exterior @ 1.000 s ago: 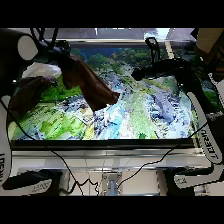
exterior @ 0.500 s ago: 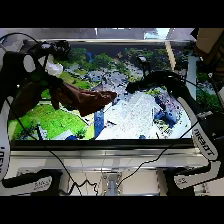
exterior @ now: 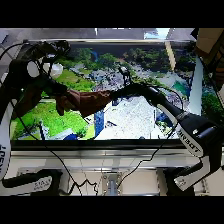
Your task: Fold the shirts.
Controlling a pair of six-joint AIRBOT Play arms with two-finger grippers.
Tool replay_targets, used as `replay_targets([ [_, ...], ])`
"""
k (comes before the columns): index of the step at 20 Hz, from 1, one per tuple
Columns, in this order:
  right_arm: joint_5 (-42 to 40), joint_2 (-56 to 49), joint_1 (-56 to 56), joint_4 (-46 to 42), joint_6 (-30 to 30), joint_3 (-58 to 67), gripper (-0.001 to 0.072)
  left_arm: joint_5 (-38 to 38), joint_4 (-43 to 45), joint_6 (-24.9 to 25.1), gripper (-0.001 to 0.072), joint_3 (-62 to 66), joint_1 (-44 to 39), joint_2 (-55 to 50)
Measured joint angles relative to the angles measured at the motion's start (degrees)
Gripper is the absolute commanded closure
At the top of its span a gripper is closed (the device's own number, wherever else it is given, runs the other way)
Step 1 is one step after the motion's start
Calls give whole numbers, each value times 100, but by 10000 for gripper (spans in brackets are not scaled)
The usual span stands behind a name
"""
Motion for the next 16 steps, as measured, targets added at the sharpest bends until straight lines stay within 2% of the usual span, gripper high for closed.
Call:
replay_targets([
  [6, 514, -356, 85, 387, 118, 0, 274, 46, -35, 48, 679, -15, 0, 0],
  [16, 994, -774, 94, 498, 297, 7, 278, 179, -48, 153, 678, -15, 2, 0],
])
